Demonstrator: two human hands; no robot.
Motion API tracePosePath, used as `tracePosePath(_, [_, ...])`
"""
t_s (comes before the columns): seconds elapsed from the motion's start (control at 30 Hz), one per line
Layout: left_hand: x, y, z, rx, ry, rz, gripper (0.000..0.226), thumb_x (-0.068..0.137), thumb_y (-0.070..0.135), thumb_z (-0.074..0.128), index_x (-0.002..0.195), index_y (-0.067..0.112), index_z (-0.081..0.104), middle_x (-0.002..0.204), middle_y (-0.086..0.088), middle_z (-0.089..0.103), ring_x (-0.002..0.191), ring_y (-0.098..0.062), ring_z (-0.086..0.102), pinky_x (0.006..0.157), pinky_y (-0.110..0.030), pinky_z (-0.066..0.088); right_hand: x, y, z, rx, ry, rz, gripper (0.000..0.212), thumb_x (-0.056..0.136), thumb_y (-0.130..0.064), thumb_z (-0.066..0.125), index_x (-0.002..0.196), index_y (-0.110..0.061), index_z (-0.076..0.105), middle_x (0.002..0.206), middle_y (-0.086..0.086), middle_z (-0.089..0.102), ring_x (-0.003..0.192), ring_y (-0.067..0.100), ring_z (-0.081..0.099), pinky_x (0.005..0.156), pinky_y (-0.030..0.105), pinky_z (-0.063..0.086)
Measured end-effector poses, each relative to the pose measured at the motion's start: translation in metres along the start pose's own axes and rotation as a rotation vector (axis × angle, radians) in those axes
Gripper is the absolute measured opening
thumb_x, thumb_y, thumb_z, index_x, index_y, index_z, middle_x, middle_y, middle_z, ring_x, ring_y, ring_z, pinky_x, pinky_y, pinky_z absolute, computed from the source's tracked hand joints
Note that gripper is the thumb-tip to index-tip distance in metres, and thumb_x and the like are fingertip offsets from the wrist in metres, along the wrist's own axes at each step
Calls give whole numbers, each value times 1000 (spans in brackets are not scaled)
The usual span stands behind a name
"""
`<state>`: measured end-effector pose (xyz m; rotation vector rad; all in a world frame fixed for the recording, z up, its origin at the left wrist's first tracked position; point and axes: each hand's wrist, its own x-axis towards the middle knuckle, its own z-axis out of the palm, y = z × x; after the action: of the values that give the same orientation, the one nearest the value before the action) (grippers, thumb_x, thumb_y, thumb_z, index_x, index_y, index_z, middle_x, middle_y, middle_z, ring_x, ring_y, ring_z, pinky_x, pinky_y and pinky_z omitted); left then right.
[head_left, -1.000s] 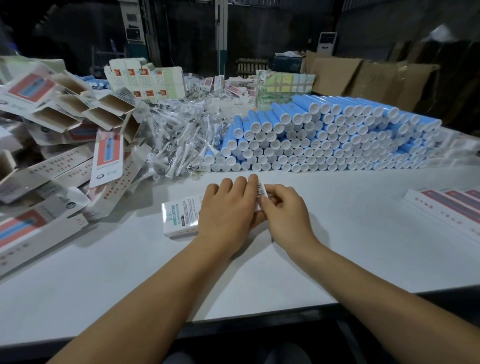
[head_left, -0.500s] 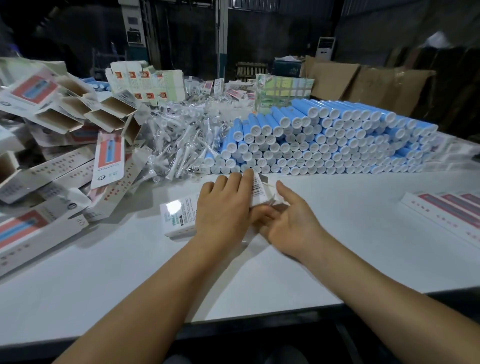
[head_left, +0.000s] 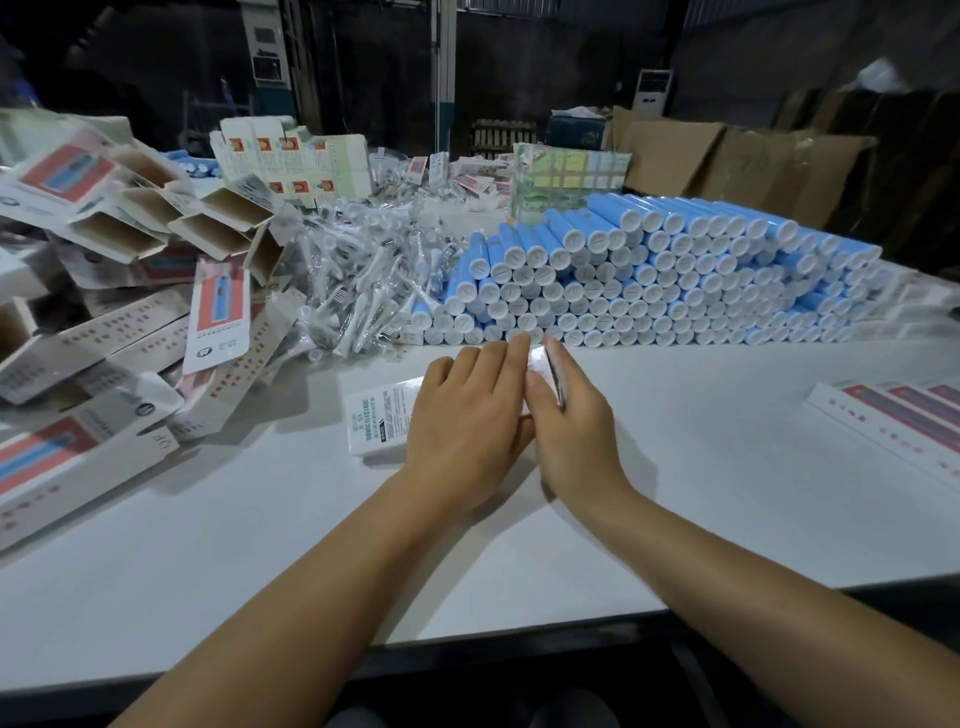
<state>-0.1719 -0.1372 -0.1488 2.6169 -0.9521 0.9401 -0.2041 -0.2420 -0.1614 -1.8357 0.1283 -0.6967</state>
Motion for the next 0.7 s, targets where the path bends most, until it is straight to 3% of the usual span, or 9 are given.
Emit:
tracePosePath(0.1, [-1,-1,0,11,-3,-13,57,87,30,33,131,1,54,112,-11,64,93,-31,61,76,-37,46,0,1,1,-234,-91,-132,49,101,-21,39,148,-14,29,144,1,46,130,12,44,105,17,30])
tracePosePath(0.17, [-1,-2,2,13,-7,-5,58,87,32,31,129,1,56,110,-11,65,90,-31,62,74,-37,46,4,4,-2,-317,-123,-149,49,101,-21,37,148,-11,29,142,7,48,130,18,44,100,12,27])
tracePosePath(0.23, [0,-3,6,15,-26,12,60,87,37,32,128,1,56,108,-11,65,89,-31,61,74,-37,46,8,5,-6,-336,-147,-130,46,101,-19,39,145,-8,34,137,9,52,127,21,47,101,18,32])
tracePosePath(0.37, [2,-5,15,6,-90,-5,71,83,52,47,135,3,49,118,-9,62,103,-30,59,86,-40,42,17,8,-11,-243,-160,-15,44,100,-14,42,144,-7,39,132,10,56,123,20,51,102,26,37])
tracePosePath(0.43, [2,-7,17,18,-90,-37,79,81,61,36,135,5,49,122,-8,61,107,-29,57,92,-43,40,22,10,-12,-208,-149,32,44,100,-13,42,143,-8,40,126,11,59,116,22,55,98,31,43])
tracePosePath(0.6, [-1,-7,19,86,-102,-48,76,81,59,31,135,8,47,117,-5,60,97,-29,56,80,-40,39,17,15,-6,-185,-129,30,49,101,-22,40,148,-10,30,122,-1,52,118,16,51,99,29,41])
tracePosePath(0.7, [0,-9,20,82,-52,-45,71,86,58,46,134,6,49,115,-6,61,96,-31,57,80,-41,42,19,13,-8,187,-118,190,40,102,-29,40,132,-8,54,111,-1,67,104,14,63,89,31,52])
